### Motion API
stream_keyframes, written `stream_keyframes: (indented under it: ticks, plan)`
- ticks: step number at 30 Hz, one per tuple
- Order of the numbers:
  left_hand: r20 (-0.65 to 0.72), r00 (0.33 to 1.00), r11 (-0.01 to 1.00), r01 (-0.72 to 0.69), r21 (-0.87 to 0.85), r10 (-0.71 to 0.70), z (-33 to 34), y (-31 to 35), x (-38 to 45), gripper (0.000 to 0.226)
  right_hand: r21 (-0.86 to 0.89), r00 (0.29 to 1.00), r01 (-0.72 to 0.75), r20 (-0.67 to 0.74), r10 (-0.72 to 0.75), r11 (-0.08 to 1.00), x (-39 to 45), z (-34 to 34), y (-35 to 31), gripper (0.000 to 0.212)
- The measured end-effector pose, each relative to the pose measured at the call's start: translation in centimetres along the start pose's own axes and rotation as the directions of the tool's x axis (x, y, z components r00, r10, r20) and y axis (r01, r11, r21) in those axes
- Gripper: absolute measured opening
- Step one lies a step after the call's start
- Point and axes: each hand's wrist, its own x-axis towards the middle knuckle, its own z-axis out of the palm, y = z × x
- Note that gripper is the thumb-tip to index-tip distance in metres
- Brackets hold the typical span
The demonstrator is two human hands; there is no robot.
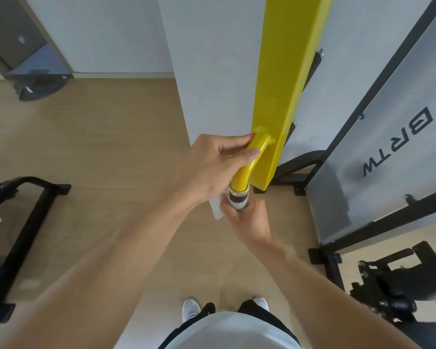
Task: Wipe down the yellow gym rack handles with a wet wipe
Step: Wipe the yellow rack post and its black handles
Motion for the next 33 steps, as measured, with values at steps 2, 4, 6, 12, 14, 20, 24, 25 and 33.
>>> stream_keyframes:
  ticks: [2,4,6,12,14,20,24,25,33]
  plan:
    - [-0.024,0.999,0.997,-0.047,0.054,0.048,0.1,-0.2,-0.2,0.037,-0.067,0.986,-0.15,0.058,0.154,0.986,-0.7,0.3,2.4,0.02]
    - [-0.03,0.996,0.994,-0.076,0.073,0.078,0.0,-0.3,-0.3,0.039,-0.138,0.98,-0.148,0.109,0.164,0.979,-0.9,0.4,3.0,0.013]
    - [-0.021,0.996,0.994,-0.08,0.077,0.081,-0.3,-0.3,-0.1,0.039,-0.125,0.989,-0.092,0.1,0.105,0.988,-0.4,0.4,1.5,0.02]
    - [-0.009,0.998,0.997,-0.069,0.044,0.07,-0.3,-0.6,-0.1,0.037,0.027,0.994,0.113,-0.001,-0.113,0.993,0.9,0.1,-1.8,0.023]
    - [-0.01,0.997,0.996,-0.075,0.053,0.076,-0.3,-0.7,-0.1,0.037,0.018,1.0,-0.009,0.016,0.008,1.0,0.6,0.4,-0.2,0.023]
    - [-0.011,0.996,0.995,-0.083,0.048,0.083,-1.0,-0.9,0.5,0.036,-0.077,0.978,-0.187,0.08,0.193,0.979,0.4,1.3,1.6,0.016]
    - [0.02,0.997,0.997,-0.081,0.014,0.081,-1.4,-1.2,0.9,0.034,0.101,0.997,0.067,0.039,-0.071,0.993,1.3,0.5,-3.6,0.03]
    - [0.028,0.996,0.996,-0.086,0.025,0.085,-1.3,-1.2,0.9,0.035,0.12,0.994,0.102,0.03,-0.106,0.988,1.6,0.4,-3.9,0.034]
    - [0.03,0.994,0.992,-0.103,0.077,0.101,-1.3,-1.2,1.0,0.04,-0.158,0.955,-0.264,0.093,0.28,0.952,0.4,1.4,3.1,0.023]
